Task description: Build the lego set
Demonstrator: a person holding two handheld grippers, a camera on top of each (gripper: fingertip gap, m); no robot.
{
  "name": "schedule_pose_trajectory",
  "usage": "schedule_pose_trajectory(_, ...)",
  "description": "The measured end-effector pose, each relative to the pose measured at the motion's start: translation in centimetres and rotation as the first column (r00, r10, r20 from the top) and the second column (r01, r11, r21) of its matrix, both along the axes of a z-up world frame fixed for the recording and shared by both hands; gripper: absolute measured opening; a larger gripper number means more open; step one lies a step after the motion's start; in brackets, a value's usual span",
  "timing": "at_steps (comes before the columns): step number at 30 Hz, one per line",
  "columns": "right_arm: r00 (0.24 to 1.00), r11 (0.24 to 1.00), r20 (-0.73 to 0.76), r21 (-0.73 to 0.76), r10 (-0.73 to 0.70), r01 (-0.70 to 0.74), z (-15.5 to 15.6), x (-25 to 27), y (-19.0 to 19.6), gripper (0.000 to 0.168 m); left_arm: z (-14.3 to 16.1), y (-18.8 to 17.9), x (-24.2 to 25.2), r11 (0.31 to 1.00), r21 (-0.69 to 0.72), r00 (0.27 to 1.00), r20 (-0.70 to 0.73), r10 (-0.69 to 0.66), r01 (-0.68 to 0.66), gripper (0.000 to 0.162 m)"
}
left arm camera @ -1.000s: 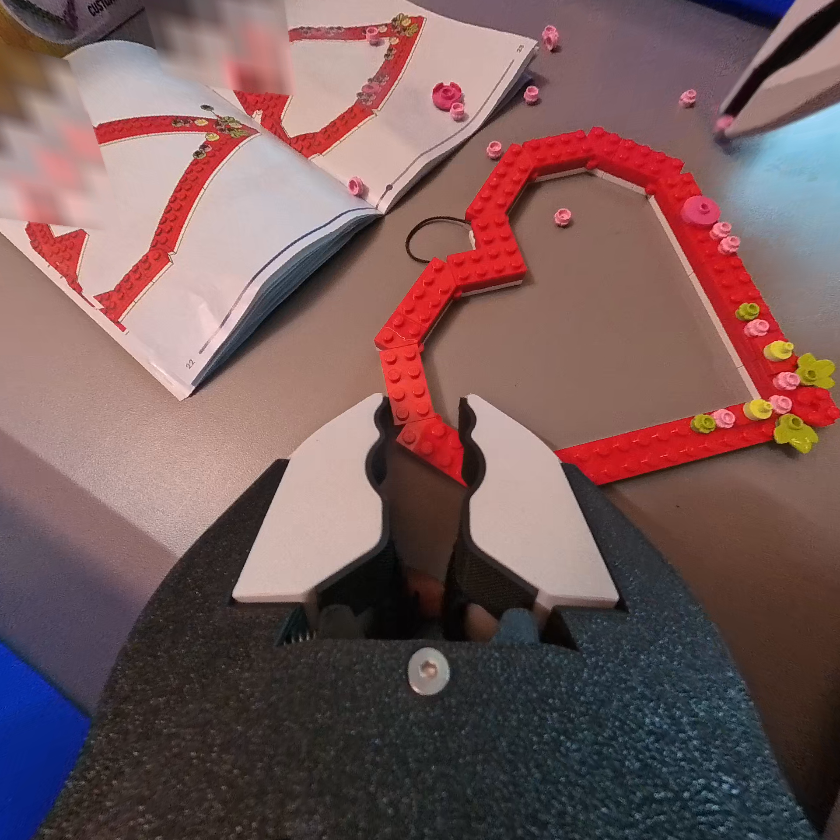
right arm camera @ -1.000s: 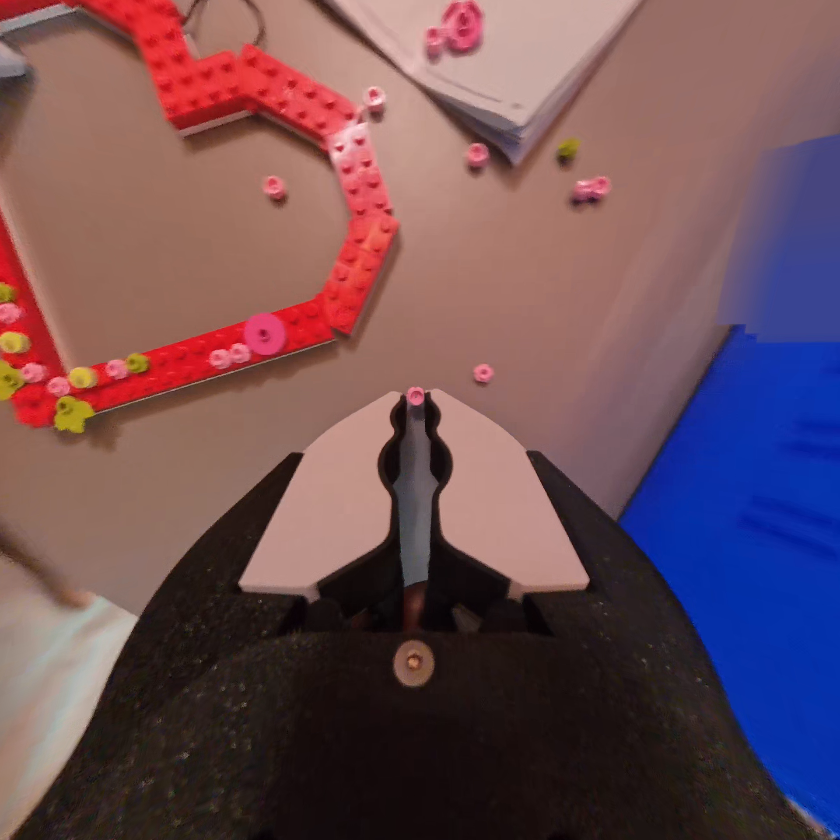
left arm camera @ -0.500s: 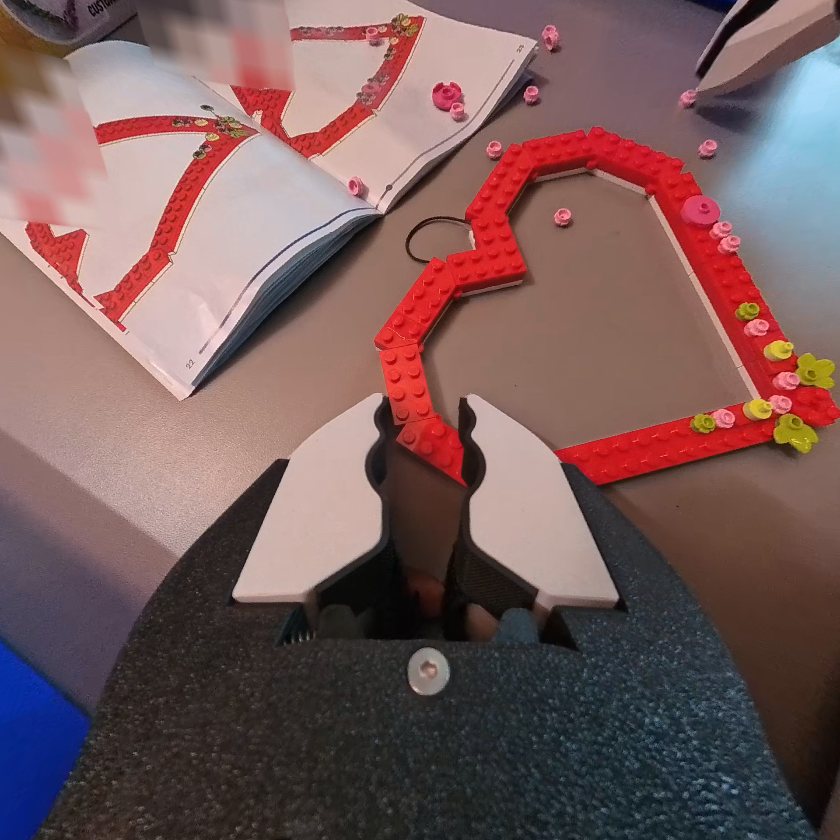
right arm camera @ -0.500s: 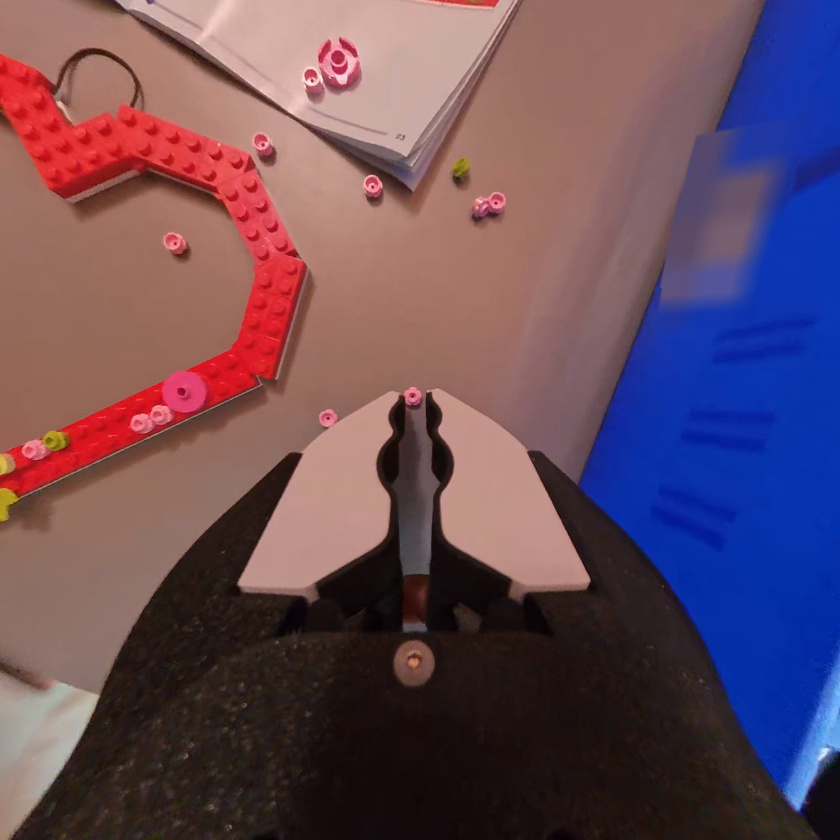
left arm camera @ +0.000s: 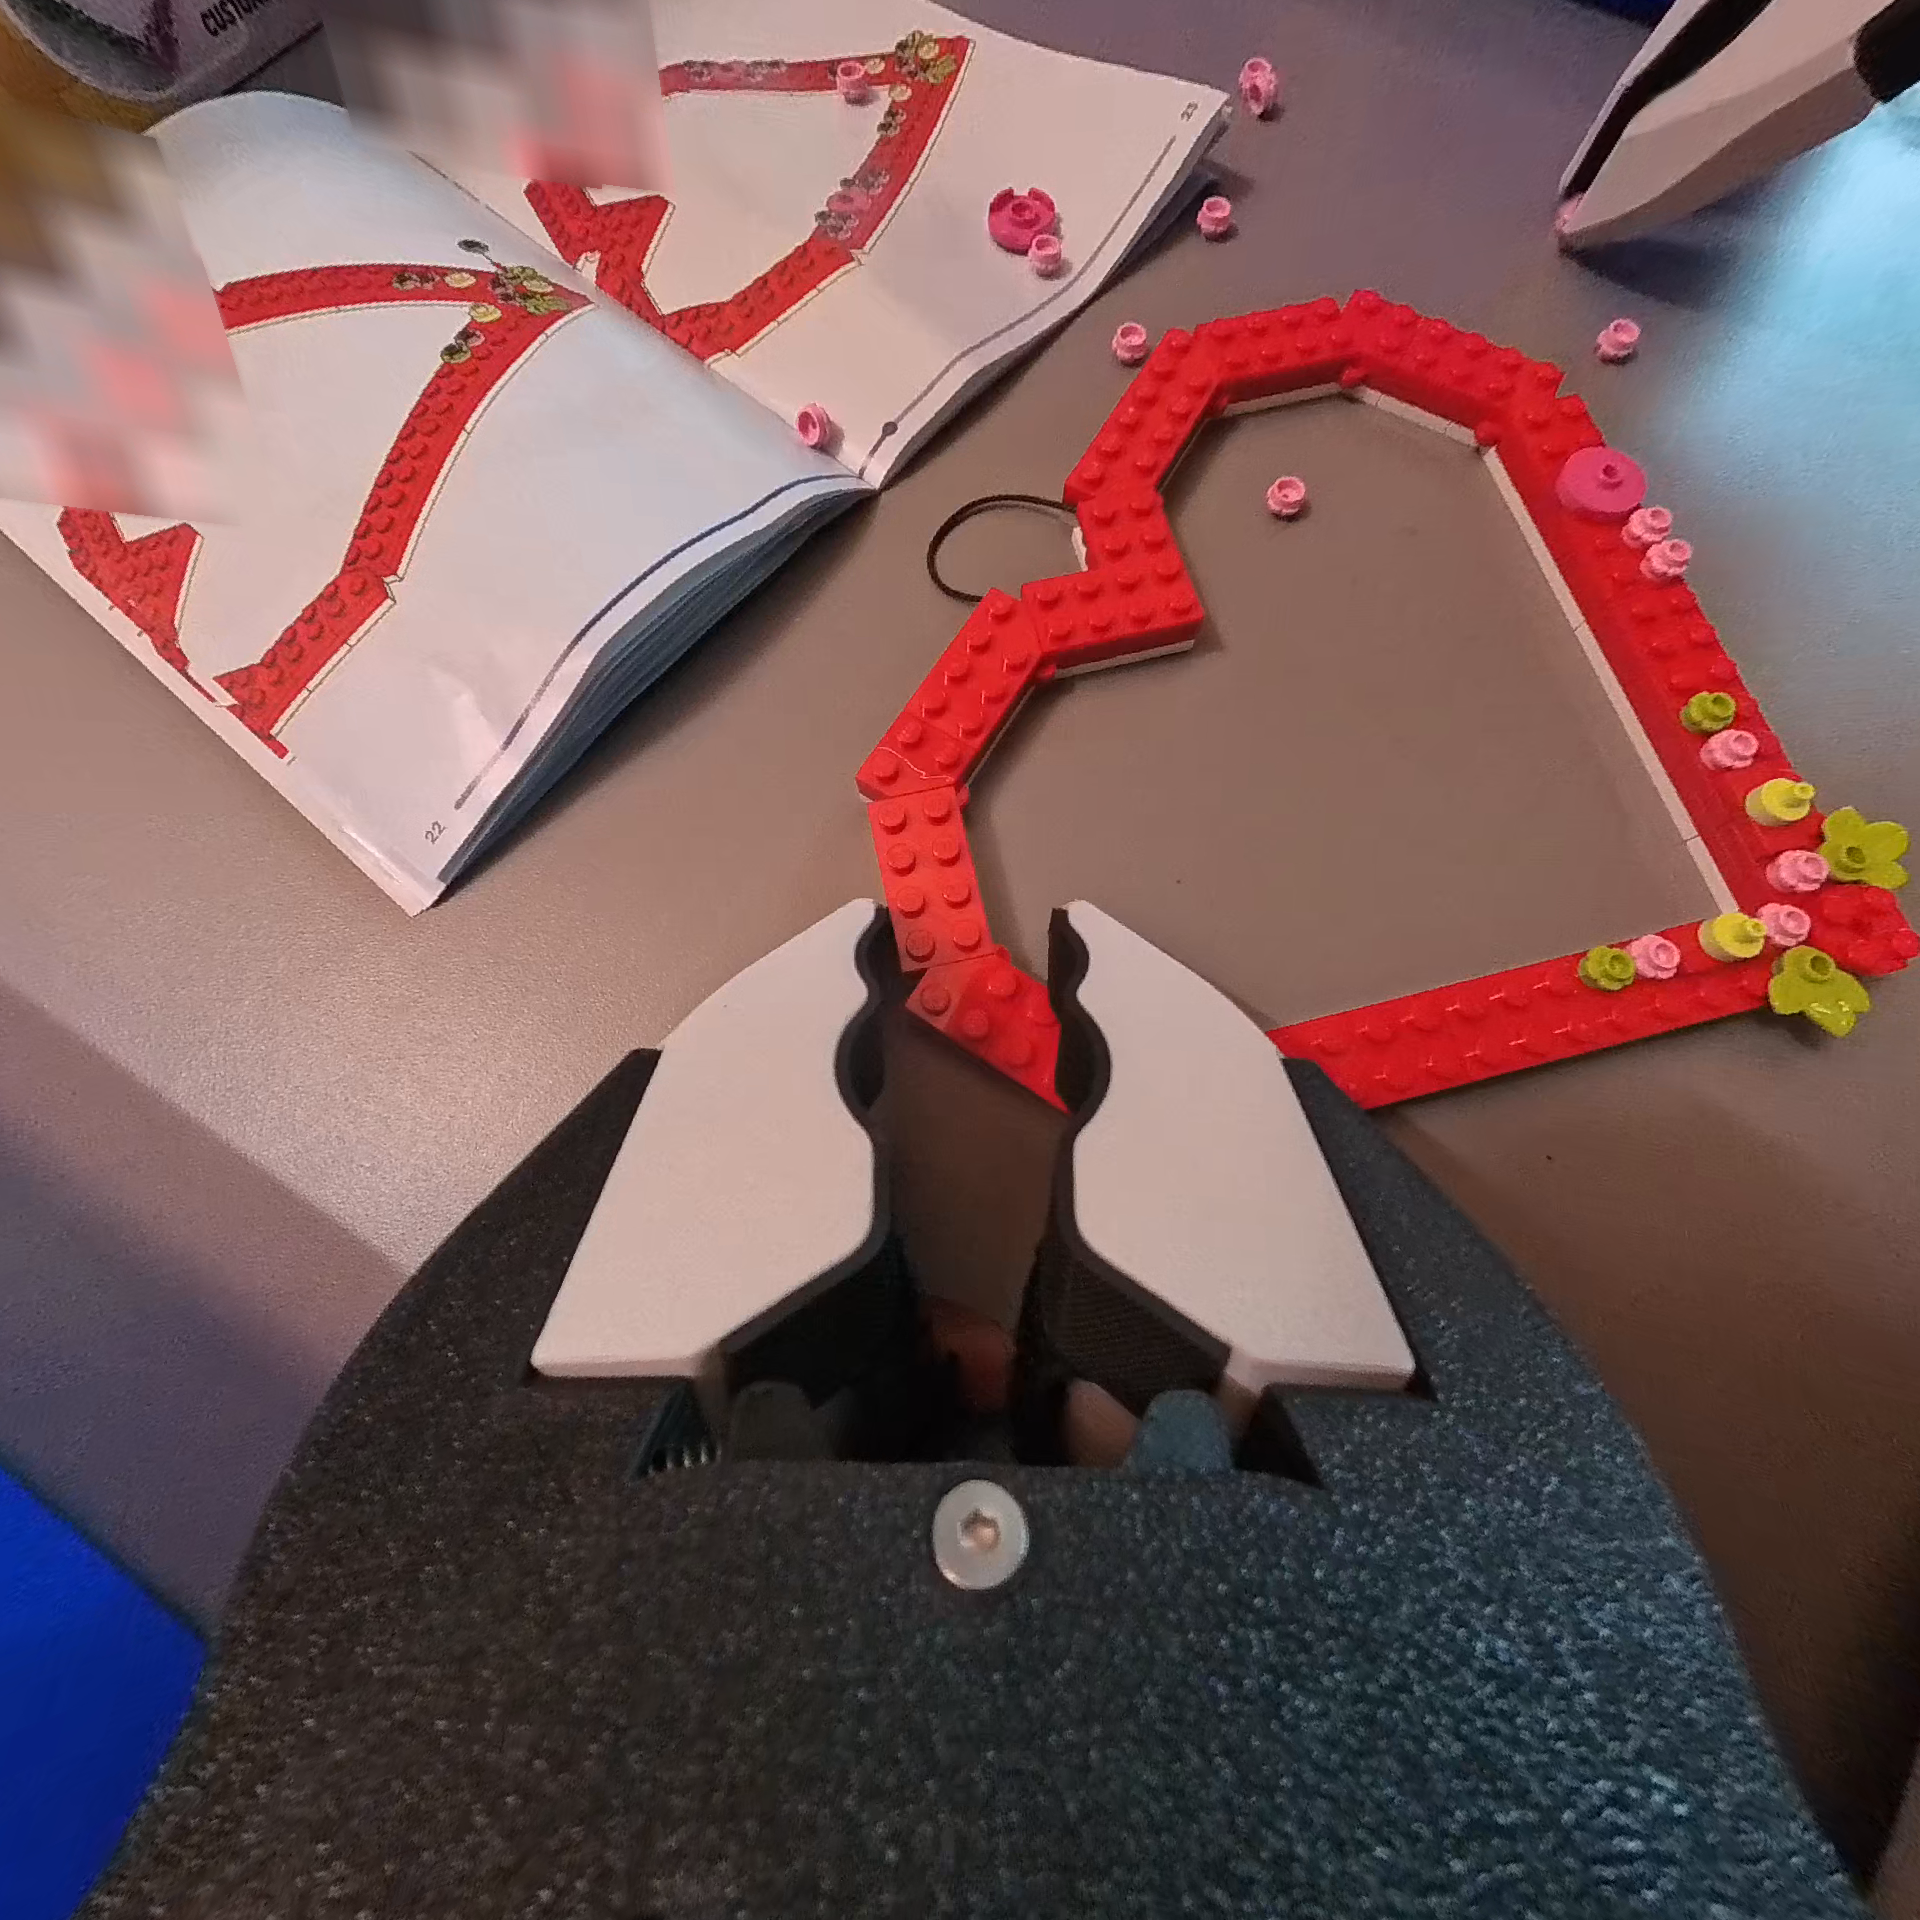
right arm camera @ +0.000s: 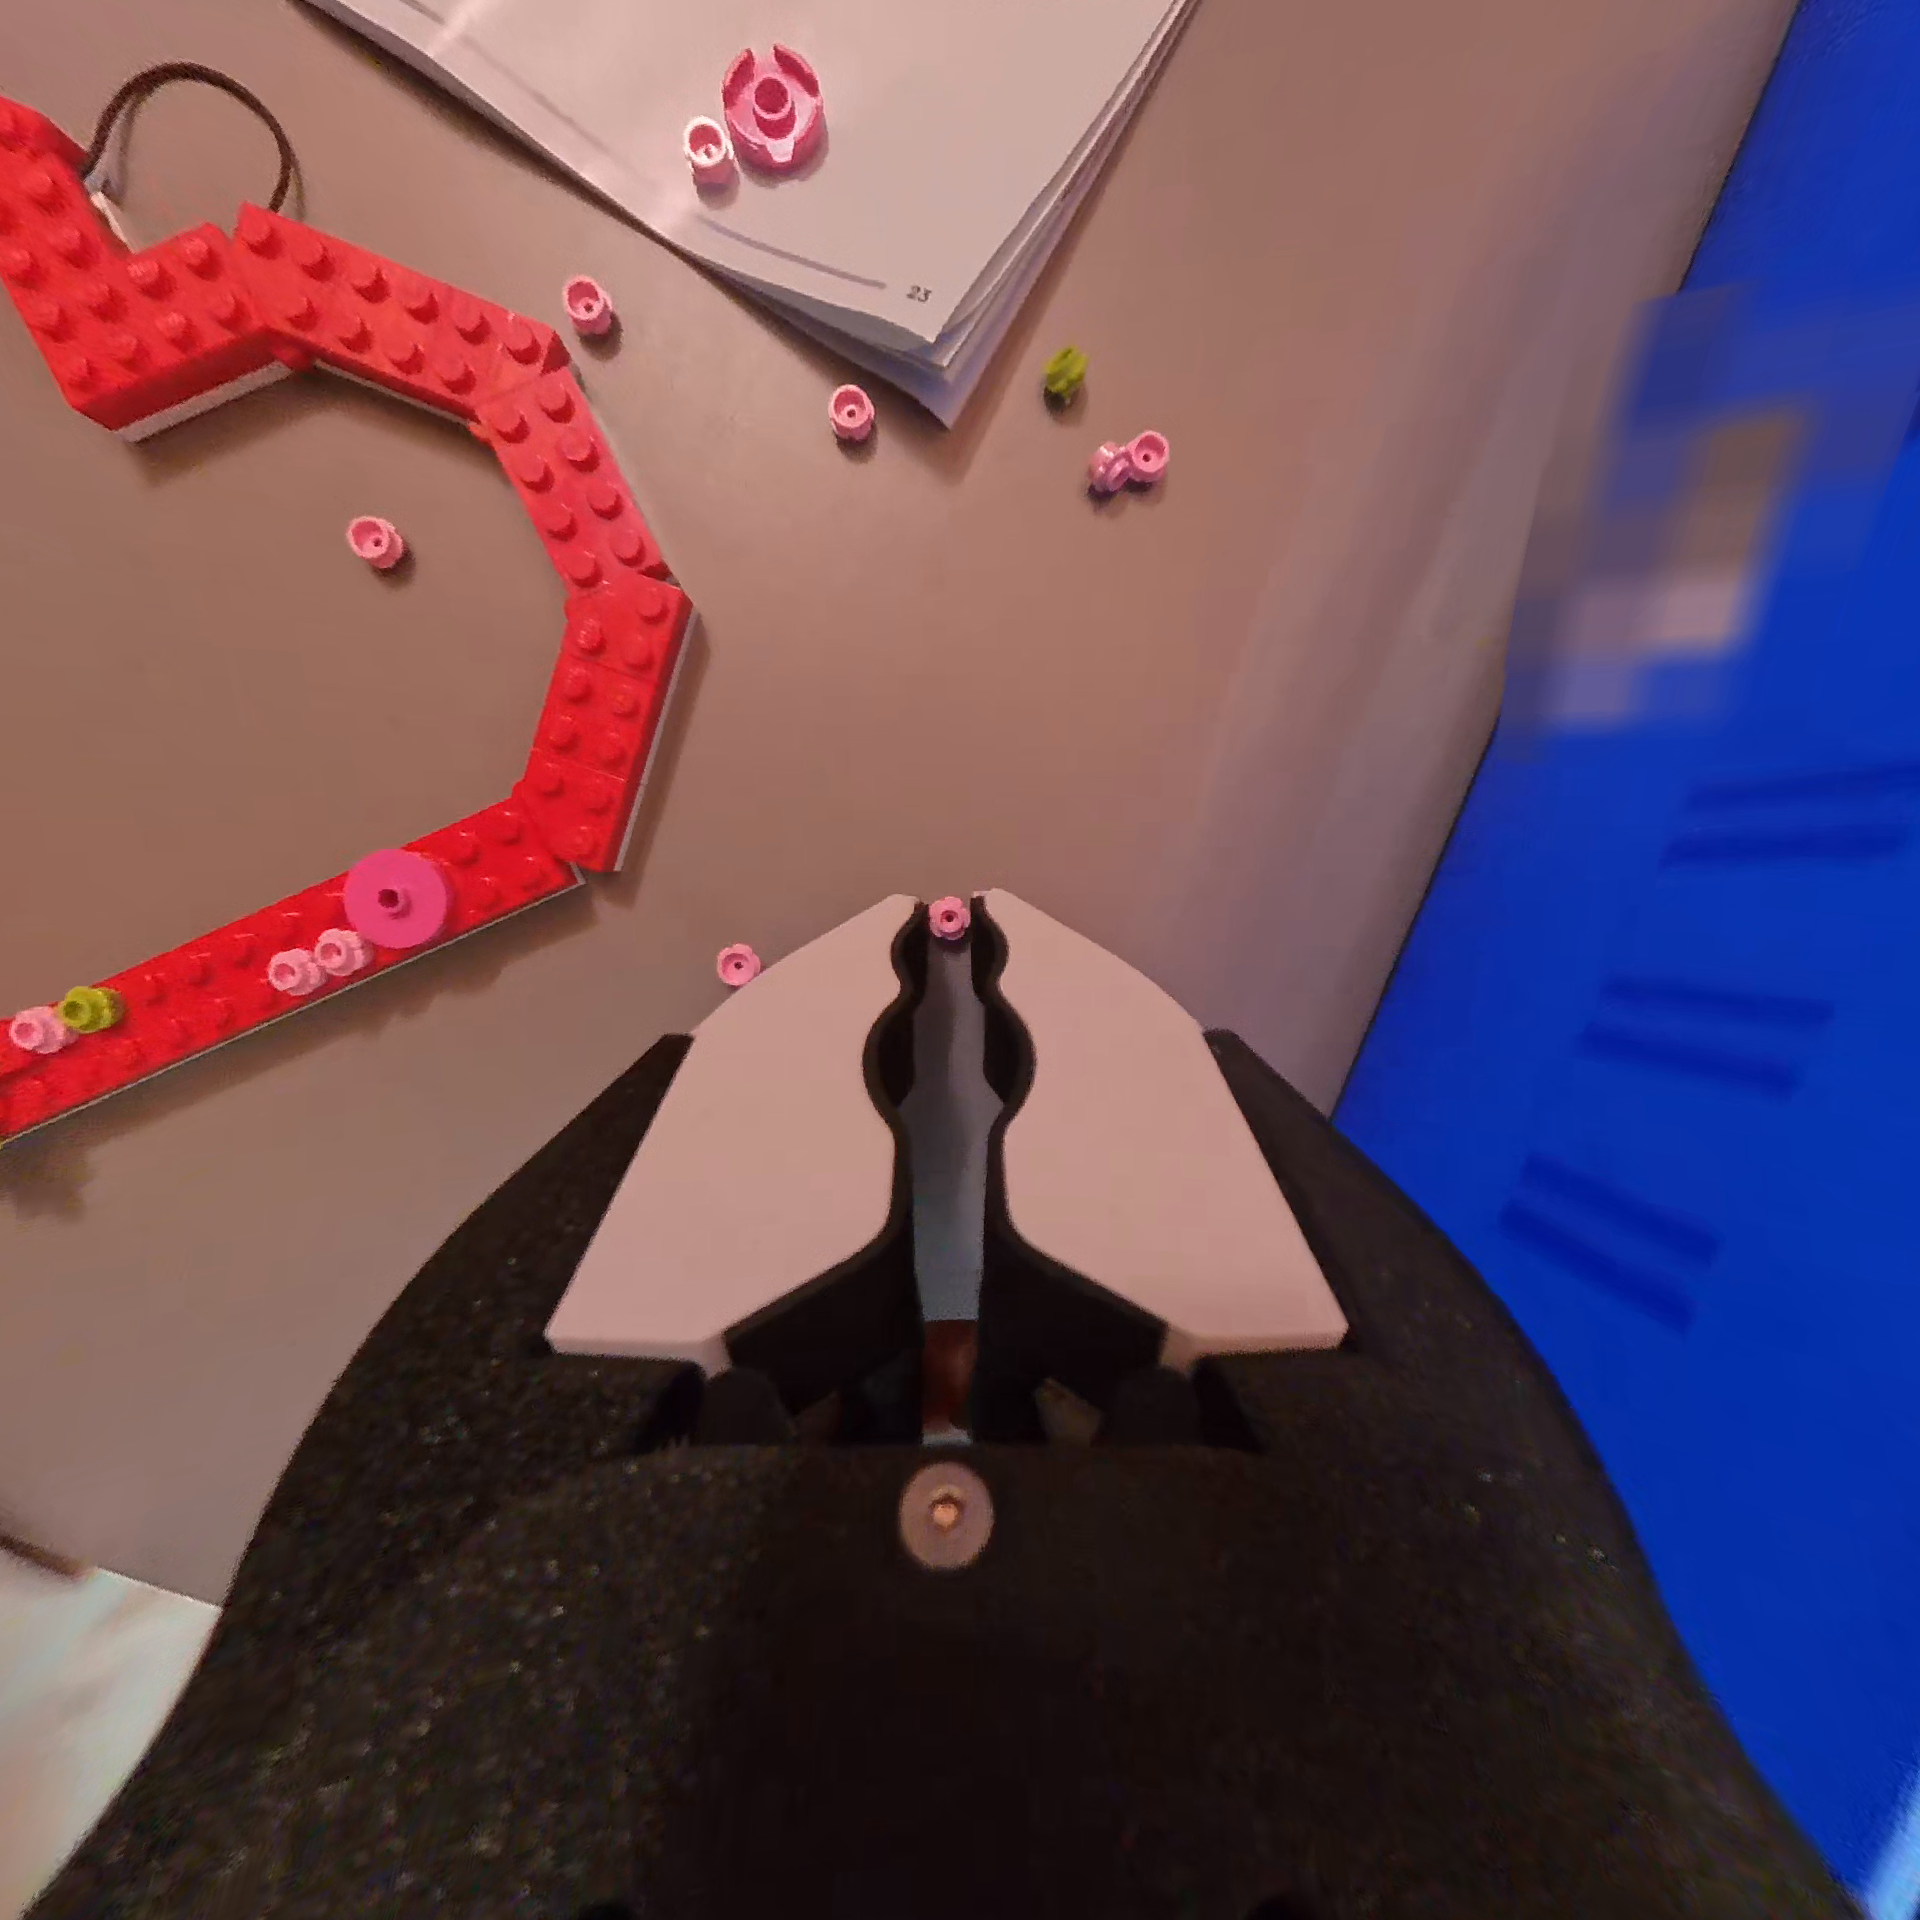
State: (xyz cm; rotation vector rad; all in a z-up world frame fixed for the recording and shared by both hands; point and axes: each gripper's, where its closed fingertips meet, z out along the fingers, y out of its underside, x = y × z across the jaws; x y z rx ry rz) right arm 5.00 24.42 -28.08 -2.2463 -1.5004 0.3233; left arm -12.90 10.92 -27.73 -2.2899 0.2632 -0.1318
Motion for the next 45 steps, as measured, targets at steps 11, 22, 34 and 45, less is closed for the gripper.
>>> schedule_pose_trajectory(11, 0.981, 0.986, -0.095, 0.031, 0.166, -0.164, 2.7, -2.6, -2.9, 0.007, 0.0, 0.0, 0.0, 1.0, 0.0, 1.0, -0.001, 0.0, 0.0, 0.028)
schedule_pose_trajectory(22, 0.915, 0.92, -0.129, -0.04, 0.382, -0.39, 3.0, -3.6, -6.3, 0.007, 0.0, 0.0, 0.0, 1.0, 0.001, 1.0, -0.002, 0.0, 0.0, 0.028)
schedule_pose_trajectory(34, 0.868, 0.868, -0.114, -0.066, 0.483, -0.492, 1.8, -3.5, -7.3, 0.007, 0.0, 0.0, 0.0, 1.0, 0.0, 1.0, 0.0, 0.0, 0.0, 0.028)
schedule_pose_trajectory(45, 0.848, 0.846, -0.086, -0.064, 0.523, -0.529, 1.2, -3.5, -7.2, 0.007, 0.0, 0.0, 0.0, 1.0, 0.0, 1.0, 0.0, 0.0, 0.0, 0.028)
